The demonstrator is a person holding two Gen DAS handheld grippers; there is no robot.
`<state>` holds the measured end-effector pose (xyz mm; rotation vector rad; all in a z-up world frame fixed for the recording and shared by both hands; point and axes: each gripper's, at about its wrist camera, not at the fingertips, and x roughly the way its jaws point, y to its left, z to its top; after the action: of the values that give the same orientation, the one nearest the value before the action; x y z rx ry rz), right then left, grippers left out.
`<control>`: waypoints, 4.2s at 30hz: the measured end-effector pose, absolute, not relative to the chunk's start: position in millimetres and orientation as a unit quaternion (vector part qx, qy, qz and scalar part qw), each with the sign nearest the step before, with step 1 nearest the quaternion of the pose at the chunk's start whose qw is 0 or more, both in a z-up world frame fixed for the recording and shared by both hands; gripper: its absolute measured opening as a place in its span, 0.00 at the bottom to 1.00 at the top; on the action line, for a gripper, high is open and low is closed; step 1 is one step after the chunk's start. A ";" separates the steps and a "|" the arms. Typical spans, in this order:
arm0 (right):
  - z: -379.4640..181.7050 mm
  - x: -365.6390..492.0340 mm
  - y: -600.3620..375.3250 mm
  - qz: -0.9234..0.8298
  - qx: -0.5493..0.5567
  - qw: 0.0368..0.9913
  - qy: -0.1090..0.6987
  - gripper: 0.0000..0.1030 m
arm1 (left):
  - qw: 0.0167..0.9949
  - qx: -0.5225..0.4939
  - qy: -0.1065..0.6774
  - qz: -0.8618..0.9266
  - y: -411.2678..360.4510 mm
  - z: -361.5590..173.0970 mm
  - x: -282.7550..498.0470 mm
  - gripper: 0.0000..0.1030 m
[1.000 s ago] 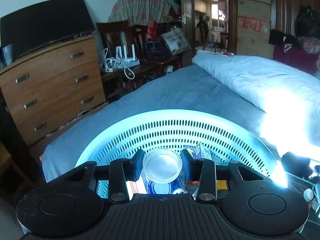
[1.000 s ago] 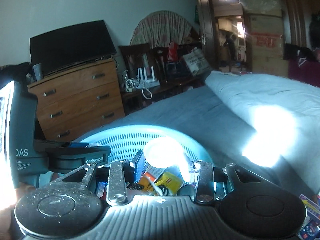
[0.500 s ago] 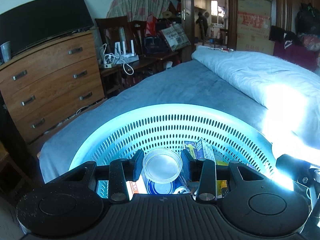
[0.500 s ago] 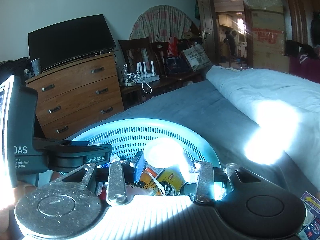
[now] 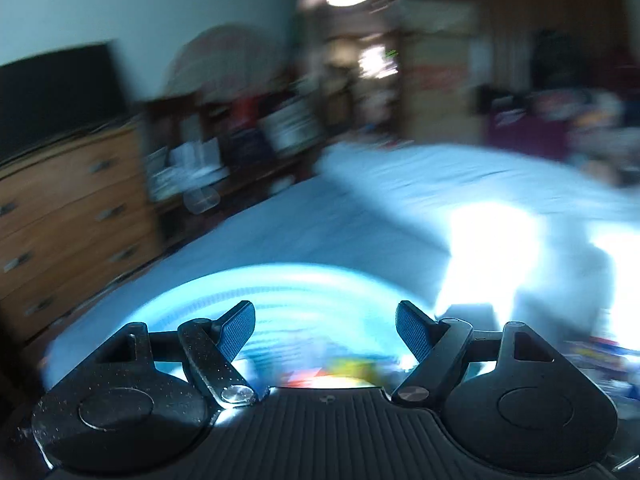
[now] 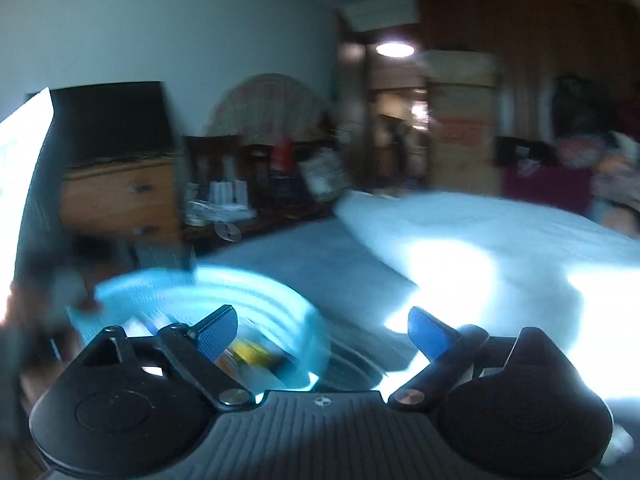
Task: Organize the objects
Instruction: 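Grasp a wooden clothespin with the left gripper while the right gripper grasps another, then carry both clothespins over the blue basket and open both grippers, then grasp a clear plastic cap with the left gripper while the right gripper grasps another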
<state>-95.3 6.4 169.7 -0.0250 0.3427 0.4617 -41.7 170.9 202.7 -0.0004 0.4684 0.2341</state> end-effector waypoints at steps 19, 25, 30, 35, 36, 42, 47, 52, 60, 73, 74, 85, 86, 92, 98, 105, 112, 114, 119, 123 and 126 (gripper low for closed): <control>33.6 -128.0 -220.5 0.038 0.065 0.934 0.349 0.61 | 0.919 0.101 0.372 -0.086 -14.9 -3.4 62.8 0.51; 27.4 -80.9 -204.1 0.070 0.084 0.932 0.345 0.40 | 0.918 0.106 0.366 -0.106 -23.5 0.0 55.3 0.16; 22.5 -36.3 -178.0 0.085 0.082 0.933 0.341 0.37 | 0.923 0.065 0.369 -0.088 -11.7 12.7 44.4 0.14; 2.9 7.8 -161.0 0.066 0.064 0.927 0.363 0.37 | 0.925 0.038 0.369 -0.084 -0.7 26.8 38.8 0.14; -0.3 13.7 -159.9 0.065 0.063 0.926 0.366 0.36 | 0.924 0.037 0.370 -0.086 -0.7 28.1 38.1 0.14; -7.4 19.1 -162.4 0.061 0.061 0.923 0.375 0.15 | 0.923 0.028 0.372 -0.088 -4.1 34.1 32.7 0.14; 25.4 -8.5 -163.0 0.061 0.065 0.936 0.341 0.14 | 0.938 0.012 0.338 -0.070 6.3 74.1 21.7 0.14; 91.4 -18.4 -137.6 0.098 0.055 0.954 0.276 0.14 | 0.963 -0.019 0.271 -0.001 55.2 148.4 8.6 0.14; 190.1 -15.6 -32.4 0.221 0.035 0.956 0.188 0.15 | 0.959 -0.061 0.230 0.152 173.4 209.2 -17.6 0.14; 207.2 -12.5 126.4 0.342 -0.013 0.914 0.216 0.15 | 0.924 -0.098 0.298 0.218 261.3 186.2 -31.5 0.14; 205.7 -12.5 130.0 0.344 -0.015 0.913 0.219 0.15 | 0.924 -0.099 0.299 0.218 262.0 184.7 -31.9 0.14; 193.5 -9.6 148.1 0.342 -0.018 0.910 0.234 0.15 | 0.922 -0.101 0.305 0.218 269.6 175.0 -29.6 0.14; 193.2 -9.8 148.5 0.342 -0.018 0.910 0.234 0.15 | 0.921 -0.100 0.305 0.218 267.2 175.3 -29.5 0.14; 191.1 -9.1 147.7 0.342 -0.018 0.910 0.235 0.15 | 0.921 -0.097 0.308 0.217 266.9 172.9 -27.6 0.14; 188.0 -9.4 146.6 0.343 -0.017 0.908 0.239 0.15 | 0.919 -0.095 0.313 0.219 266.7 170.3 -24.1 0.15; 188.2 -10.1 146.7 0.340 -0.015 0.910 0.235 0.23 | 0.919 -0.082 0.314 0.226 263.7 169.2 -20.5 0.31; 190.9 -22.0 121.8 0.332 0.000 0.919 0.211 0.41 | 0.924 -0.067 0.298 0.229 247.8 178.5 -23.8 0.54; 186.6 -35.2 99.6 0.319 0.001 0.927 0.196 0.48 | 0.930 -0.064 0.290 0.219 237.3 182.9 -25.0 0.54; 142.6 -78.9 6.4 0.239 0.010 0.949 0.207 0.64 | 0.955 -0.039 0.260 0.139 174.7 193.1 -27.0 0.54; 90.2 -100.0 -78.6 0.151 0.008 0.951 0.271 0.63 | 0.969 0.001 0.244 0.047 100.1 181.6 -29.9 0.64; 57.6 -101.2 -136.6 0.089 0.013 0.948 0.304 0.57 | 0.961 0.012 0.277 -0.008 55.3 149.2 -22.4 0.64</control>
<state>-101.2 -136.6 57.6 0.0269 0.6196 0.1816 -22.4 55.3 149.2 0.0241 0.5622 -0.0168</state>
